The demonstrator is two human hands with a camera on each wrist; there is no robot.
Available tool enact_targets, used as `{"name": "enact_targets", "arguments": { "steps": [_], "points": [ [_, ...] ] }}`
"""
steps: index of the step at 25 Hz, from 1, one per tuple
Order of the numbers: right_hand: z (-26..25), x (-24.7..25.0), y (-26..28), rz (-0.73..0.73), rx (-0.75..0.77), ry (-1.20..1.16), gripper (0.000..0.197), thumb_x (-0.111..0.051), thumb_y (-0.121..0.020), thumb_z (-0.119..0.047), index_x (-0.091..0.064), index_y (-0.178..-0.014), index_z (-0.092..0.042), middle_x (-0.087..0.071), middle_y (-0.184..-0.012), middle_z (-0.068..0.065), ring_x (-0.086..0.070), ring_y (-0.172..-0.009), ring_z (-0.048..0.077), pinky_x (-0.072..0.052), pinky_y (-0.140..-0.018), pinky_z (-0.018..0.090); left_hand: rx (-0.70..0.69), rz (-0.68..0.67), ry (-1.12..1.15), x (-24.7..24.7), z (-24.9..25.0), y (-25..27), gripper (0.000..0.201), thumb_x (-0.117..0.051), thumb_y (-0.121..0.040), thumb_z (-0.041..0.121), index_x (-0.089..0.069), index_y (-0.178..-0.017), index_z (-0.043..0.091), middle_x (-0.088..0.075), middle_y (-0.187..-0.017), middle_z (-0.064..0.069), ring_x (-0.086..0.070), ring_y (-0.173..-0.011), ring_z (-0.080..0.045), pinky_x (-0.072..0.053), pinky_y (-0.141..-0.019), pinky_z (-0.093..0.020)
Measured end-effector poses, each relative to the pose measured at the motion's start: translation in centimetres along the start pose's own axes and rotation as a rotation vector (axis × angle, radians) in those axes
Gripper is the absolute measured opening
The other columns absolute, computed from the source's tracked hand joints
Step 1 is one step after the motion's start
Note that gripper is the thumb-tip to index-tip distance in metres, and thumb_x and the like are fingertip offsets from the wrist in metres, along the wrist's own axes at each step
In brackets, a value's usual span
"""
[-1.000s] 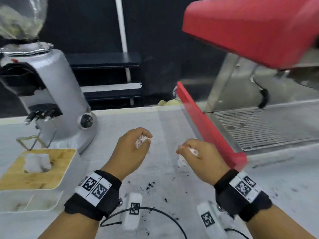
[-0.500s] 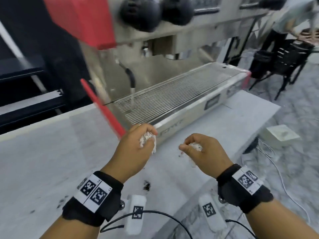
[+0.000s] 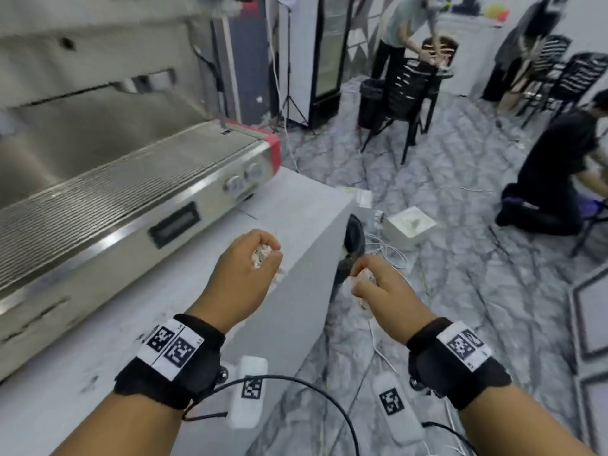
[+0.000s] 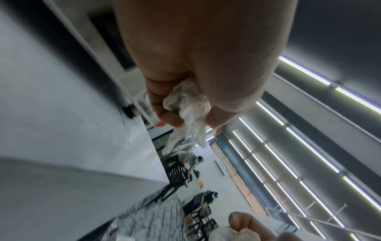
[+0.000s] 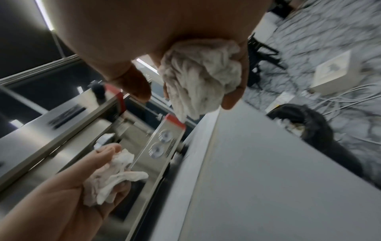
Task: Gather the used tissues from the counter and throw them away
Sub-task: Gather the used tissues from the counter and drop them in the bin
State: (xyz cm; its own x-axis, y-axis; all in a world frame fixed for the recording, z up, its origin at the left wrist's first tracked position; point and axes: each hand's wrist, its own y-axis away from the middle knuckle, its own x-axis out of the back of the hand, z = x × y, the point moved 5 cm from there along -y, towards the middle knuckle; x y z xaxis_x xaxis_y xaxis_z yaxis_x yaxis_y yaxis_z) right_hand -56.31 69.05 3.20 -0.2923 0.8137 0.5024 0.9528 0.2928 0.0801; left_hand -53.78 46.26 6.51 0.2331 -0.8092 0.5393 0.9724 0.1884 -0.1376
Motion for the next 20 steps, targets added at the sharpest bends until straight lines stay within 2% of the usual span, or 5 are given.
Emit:
{"name": "enact_targets", "arguments": {
  "steps": [4, 7, 13, 16, 20],
  "points": [
    [5.3, 5.2, -4.3, 0.0, -0.092, -0.032, 0.034, -0.046, -0.084, 0.004, -0.043, -0.106, -0.023, -0.042, -0.086, -0.001, -0.037, -0.045, 0.003, -0.037, -0.052, 0.02, 0.086, -0.114, 0.048, -7.2, 1.4, -6.2, 0.029, -0.055, -0.085, 0.015, -0.049, -0.109, 0.028, -0.045, -0.115, 0.003, -0.049, -0.085, -0.001, -0.038, -0.06, -0.009],
    [8.7, 8.0, -9.0, 0.066, -0.12, 0.037, 0.039, -0.04, -0.087, 0.009, -0.038, -0.113, -0.02, -0.036, -0.088, -0.002, -0.037, -0.051, 0.006, -0.033, -0.042, 0.014, 0.09, -0.188, 0.064, -11.3, 1.4, -11.8, 0.048, -0.044, -0.081, 0.0, -0.037, -0.118, 0.03, -0.035, -0.124, 0.002, -0.049, -0.089, -0.009, -0.04, -0.065, -0.023],
    [12.0, 13.6, -19.5, 0.155, -0.141, 0.067, 0.036, -0.05, -0.086, -0.009, -0.039, -0.113, -0.029, -0.047, -0.096, 0.002, -0.048, -0.07, 0.014, -0.054, -0.075, 0.037, -0.038, -0.224, -0.011, -18.1, 1.9, -25.4, 0.038, -0.037, -0.089, -0.001, -0.038, -0.119, 0.024, -0.038, -0.123, -0.002, -0.045, -0.101, -0.015, -0.036, -0.073, -0.017],
    [12.7, 16.5, -24.1, 0.156, -0.155, 0.044, 0.036, -0.053, -0.079, -0.024, -0.042, -0.11, -0.039, -0.058, -0.109, 0.003, -0.064, -0.087, 0.023, -0.056, -0.081, 0.047, -0.031, -0.246, -0.045, -20.9, 2.5, -31.4, 0.036, -0.043, -0.09, 0.004, -0.045, -0.117, 0.027, -0.051, -0.114, -0.005, -0.049, -0.086, -0.017, -0.036, -0.063, -0.022],
    [14.8, 19.4, -30.3, 0.181, -0.15, 0.041, 0.037, -0.064, -0.084, -0.015, -0.05, -0.113, -0.033, -0.063, -0.107, -0.001, -0.065, -0.091, 0.017, -0.056, -0.079, 0.038, 0.033, -0.267, -0.068, -24.1, 2.7, -37.2, 0.029, -0.054, -0.086, 0.012, -0.055, -0.106, 0.033, -0.059, -0.087, -0.004, -0.048, -0.051, -0.007, -0.033, -0.041, -0.012]
  ]
}}
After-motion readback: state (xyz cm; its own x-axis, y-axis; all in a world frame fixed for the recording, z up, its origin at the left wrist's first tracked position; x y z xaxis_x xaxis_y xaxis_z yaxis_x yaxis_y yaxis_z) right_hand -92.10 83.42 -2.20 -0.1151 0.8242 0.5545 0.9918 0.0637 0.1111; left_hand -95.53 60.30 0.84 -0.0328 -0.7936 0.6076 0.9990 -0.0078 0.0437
